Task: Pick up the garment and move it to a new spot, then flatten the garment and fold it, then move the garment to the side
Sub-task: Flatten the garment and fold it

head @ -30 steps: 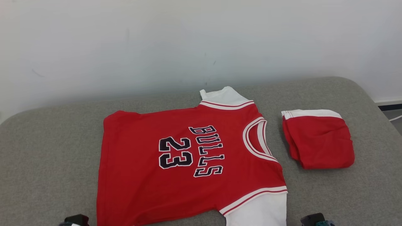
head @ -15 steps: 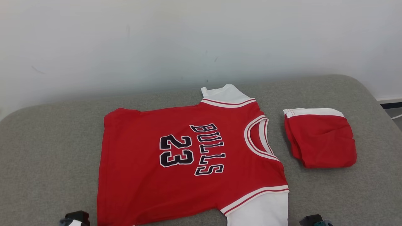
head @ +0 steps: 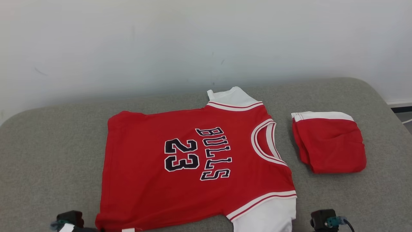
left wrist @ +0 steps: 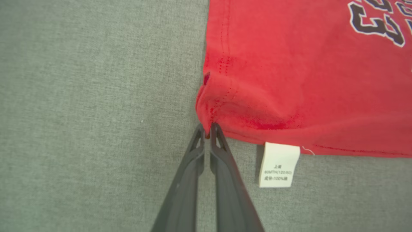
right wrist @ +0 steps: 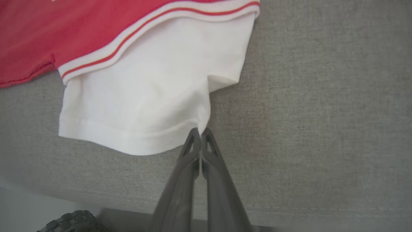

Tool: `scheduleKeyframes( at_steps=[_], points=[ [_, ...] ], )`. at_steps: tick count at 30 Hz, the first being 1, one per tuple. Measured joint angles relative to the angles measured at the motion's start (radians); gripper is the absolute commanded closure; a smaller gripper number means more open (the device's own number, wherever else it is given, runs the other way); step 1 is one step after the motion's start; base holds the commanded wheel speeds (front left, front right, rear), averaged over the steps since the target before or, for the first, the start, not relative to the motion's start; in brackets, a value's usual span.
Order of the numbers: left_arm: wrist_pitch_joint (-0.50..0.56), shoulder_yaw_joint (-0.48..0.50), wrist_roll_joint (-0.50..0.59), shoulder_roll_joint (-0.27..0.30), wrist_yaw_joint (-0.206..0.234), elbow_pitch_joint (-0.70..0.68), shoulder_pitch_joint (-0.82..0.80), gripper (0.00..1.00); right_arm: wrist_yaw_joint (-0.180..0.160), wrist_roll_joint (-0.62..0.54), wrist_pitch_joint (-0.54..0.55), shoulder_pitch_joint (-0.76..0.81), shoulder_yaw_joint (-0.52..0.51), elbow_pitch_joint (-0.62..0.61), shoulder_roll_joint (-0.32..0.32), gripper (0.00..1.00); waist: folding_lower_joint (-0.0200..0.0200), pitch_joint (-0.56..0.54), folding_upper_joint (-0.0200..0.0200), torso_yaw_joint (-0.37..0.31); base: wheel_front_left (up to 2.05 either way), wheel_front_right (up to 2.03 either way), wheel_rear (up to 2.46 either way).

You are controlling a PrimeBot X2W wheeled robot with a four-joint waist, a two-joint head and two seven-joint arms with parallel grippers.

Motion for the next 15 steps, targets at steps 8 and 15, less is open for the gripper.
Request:
scheduleKeyframes(
  at_steps=[8, 15],
  points=[
    [-0.053, 0.027, -0.007, -0.010, 0.000, -0.103, -0.002, 1.00, 0.007, 0.030, -0.027, -0.045, -0.047, -0.105, -0.004, 1.00, 0.0000, -0.015, 0.0000, -0.006, 0.00, 0.00, 0.00],
    [-0.075, 0.033, -0.007, -0.050, 0.002, -0.174, -0.029, 1.00, 0.015, 0.063, -0.043, -0.097, -0.097, -0.164, -0.007, 1.00, 0.0000, -0.020, 0.0000, -0.004, 0.00, 0.00, 0.00]
  ],
)
